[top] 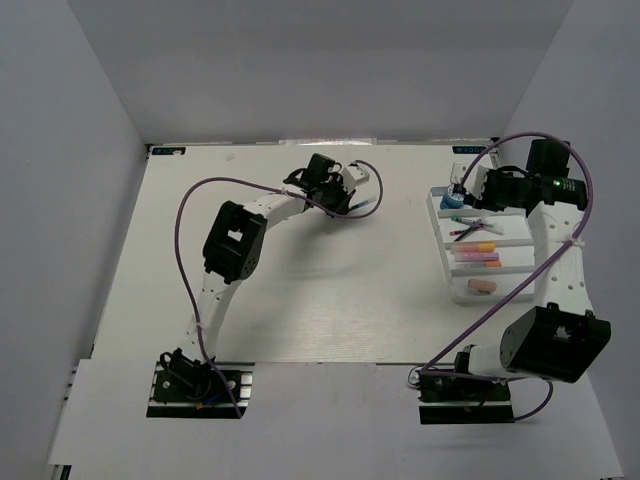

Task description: Sort the stationery into containers

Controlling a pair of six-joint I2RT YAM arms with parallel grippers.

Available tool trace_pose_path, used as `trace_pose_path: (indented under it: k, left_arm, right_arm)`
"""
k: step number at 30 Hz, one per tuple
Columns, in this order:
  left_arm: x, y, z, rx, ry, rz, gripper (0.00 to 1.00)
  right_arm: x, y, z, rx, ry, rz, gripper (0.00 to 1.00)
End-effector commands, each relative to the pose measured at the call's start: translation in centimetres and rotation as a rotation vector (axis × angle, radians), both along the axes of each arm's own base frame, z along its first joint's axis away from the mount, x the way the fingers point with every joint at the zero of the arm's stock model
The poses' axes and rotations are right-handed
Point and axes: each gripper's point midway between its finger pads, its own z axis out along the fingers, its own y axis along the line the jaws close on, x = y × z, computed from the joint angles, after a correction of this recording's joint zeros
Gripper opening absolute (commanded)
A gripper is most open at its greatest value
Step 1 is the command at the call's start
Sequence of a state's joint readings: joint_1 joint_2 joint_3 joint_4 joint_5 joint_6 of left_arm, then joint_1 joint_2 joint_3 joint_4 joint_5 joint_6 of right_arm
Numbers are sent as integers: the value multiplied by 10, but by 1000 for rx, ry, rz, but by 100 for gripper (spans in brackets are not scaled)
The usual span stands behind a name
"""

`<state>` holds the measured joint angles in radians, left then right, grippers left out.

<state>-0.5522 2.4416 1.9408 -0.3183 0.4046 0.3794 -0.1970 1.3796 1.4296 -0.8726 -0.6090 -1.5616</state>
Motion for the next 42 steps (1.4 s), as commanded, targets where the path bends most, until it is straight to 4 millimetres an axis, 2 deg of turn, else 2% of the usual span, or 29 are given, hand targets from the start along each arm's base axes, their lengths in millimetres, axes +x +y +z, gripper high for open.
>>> trace_pose_path:
  k: [1, 2, 3, 4, 5, 6, 7, 8, 9, 10, 11, 12, 13, 14, 15, 16, 18, 20, 21, 24, 27, 30, 35, 42]
  left_arm:
    - [-56, 27, -26, 112, 175, 11, 0]
    - [-72, 34, -33, 117, 216, 11, 0]
    - [-82, 30, -25, 75, 253, 10, 0]
    - [-87, 28, -1, 34, 253, 14, 0]
    - [-101, 29, 2, 10, 305, 20, 0]
    - [-110, 31, 11, -37, 388, 69, 0]
    - [-128, 20, 40, -129, 440, 16, 0]
    - [-143, 23, 44, -175, 536, 41, 0]
    - [-155, 21, 54, -214, 584, 41, 0]
    - [-166, 20, 85, -279, 567, 2, 0]
    - [-172, 16, 99, -313, 538, -12, 0]
    - [-181, 24, 96, -304, 541, 7, 0]
    - [-188, 25, 114, -343, 533, 4, 0]
    - [-192, 24, 124, -366, 544, -10, 0]
    - [-195, 28, 126, -376, 573, -2, 0]
    - [-204, 27, 131, -390, 623, -18, 0]
    - [-208, 27, 140, -396, 629, -38, 0]
    - [-220, 28, 149, -406, 671, -81, 0]
    - [-224, 28, 150, -415, 694, -92, 0]
    - [-235, 27, 161, -462, 729, -132, 0]
    - [-242, 27, 162, -485, 756, -155, 0]
    - [-246, 26, 165, -506, 786, -171, 0]
    - [-249, 23, 169, -534, 831, -201, 0]
    - [-254, 22, 175, -565, 874, -230, 0]
  right_arm:
    - [-21, 13, 7, 30, -3, 66, 40]
    - [-27, 15, 9, 33, -8, 70, 40]
    - [-31, 18, 1, 40, 7, 77, 40]
    - [-35, 21, 3, 20, -19, 102, 41]
    - [-41, 23, -3, 6, -11, 126, 42]
    - [-50, 25, -20, -7, 18, 147, 44]
    - [-57, 36, -21, -23, -1, 192, 45]
    - [-57, 40, -23, -25, -21, 200, 47]
    - [-60, 46, -34, -10, -2, 199, 48]
    - [-62, 68, -32, 5, -12, 244, 49]
    - [-57, 75, -28, 52, 4, 209, 49]
    - [-60, 105, -18, 71, 6, 276, 49]
    - [-58, 114, -25, 105, 84, 256, 50]
    - [-56, 123, -23, 119, 109, 261, 50]
    - [-61, 149, -22, 125, 130, 326, 50]
    - [-58, 159, -21, 134, 143, 338, 50]
    - [-64, 189, -19, 135, 119, 414, 51]
    - [-70, 199, -29, 112, 110, 448, 51]
    - [-83, 218, -30, 106, 105, 514, 51]
    - [-102, 240, -32, 102, 119, 584, 52]
    - [-112, 251, -30, 82, 105, 626, 51]
    - [-121, 254, -36, 37, 98, 658, 50]
    - [-138, 250, -59, -45, 131, 690, 47]
    - [-145, 250, -78, -97, 163, 692, 43]
